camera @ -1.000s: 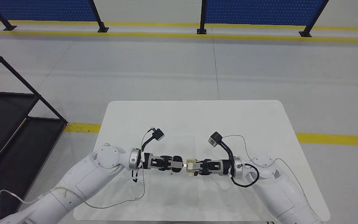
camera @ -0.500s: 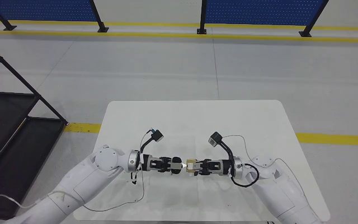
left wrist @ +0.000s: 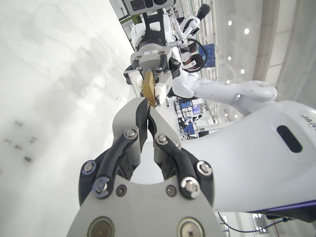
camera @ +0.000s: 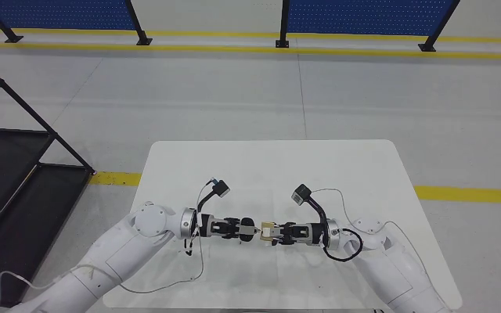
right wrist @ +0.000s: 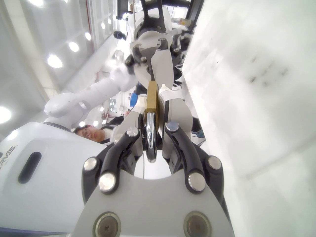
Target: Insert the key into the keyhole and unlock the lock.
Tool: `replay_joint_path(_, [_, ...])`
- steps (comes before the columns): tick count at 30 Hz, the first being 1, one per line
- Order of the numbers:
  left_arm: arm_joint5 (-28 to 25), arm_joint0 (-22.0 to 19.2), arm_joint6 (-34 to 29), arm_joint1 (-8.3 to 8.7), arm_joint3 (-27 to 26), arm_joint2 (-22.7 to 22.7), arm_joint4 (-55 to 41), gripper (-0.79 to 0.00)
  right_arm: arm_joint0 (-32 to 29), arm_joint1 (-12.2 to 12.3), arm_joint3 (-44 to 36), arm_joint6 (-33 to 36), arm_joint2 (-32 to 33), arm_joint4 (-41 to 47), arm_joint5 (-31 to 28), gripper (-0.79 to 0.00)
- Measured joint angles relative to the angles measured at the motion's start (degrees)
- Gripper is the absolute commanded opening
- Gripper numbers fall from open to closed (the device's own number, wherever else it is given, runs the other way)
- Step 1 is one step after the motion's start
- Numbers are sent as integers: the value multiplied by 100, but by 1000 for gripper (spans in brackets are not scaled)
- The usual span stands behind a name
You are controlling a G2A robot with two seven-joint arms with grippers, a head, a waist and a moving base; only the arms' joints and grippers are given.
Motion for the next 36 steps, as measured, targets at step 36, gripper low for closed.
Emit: replay_joint_path(36, [-773,48,217,-189,0,-257,1061,-785,0,0,0,0,0,0,0,-785])
